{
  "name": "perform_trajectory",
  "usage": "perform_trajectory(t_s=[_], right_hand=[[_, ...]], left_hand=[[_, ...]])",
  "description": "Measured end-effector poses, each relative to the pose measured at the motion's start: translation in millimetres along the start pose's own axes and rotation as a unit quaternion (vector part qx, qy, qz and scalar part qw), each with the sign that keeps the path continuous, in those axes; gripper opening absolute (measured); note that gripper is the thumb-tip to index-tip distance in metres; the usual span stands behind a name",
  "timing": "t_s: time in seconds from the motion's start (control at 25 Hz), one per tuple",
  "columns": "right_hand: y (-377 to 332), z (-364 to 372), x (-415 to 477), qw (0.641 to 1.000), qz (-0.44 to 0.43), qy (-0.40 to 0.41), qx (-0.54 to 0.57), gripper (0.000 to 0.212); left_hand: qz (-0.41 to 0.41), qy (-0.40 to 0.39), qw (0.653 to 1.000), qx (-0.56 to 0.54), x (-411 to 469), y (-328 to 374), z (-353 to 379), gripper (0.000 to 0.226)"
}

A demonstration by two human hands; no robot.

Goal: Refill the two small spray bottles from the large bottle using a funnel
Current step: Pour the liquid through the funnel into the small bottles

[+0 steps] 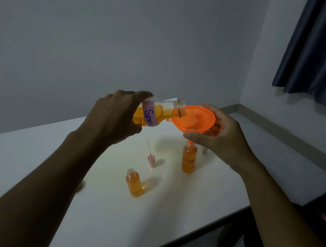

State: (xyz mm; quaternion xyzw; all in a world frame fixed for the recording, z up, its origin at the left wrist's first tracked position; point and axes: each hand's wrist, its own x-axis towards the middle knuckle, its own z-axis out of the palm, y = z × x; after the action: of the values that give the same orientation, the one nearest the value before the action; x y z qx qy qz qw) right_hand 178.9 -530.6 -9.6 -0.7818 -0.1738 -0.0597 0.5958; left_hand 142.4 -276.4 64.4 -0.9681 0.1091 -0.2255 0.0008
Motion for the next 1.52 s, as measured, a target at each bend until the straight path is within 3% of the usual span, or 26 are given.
perform_trajectory(t_s=[0.88,1.08,1.36,1.52], right_hand=[[-3,-3,-3,1.0,-0.005,0.017,0.021,0.104],[-38,-1,-1,0.994,-0.045,0.045,0.084,0.102],[-79,121,25,0.995,-0.031,-0.05,0.074,0.109],[-82,217,30,0.994,0.007,-0.111,0.003,0.103]], left_hand=[[-0.077,0.078,0.983,-0.148,-35,-10,12,0.083],[-0.153,0.124,0.945,-0.26,-64,-32,9,0.073],[-0.309,0.224,0.877,-0.291,-125,-106,6,0.065],[-0.392,0.239,0.851,-0.257,-163,-151,17,0.07]])
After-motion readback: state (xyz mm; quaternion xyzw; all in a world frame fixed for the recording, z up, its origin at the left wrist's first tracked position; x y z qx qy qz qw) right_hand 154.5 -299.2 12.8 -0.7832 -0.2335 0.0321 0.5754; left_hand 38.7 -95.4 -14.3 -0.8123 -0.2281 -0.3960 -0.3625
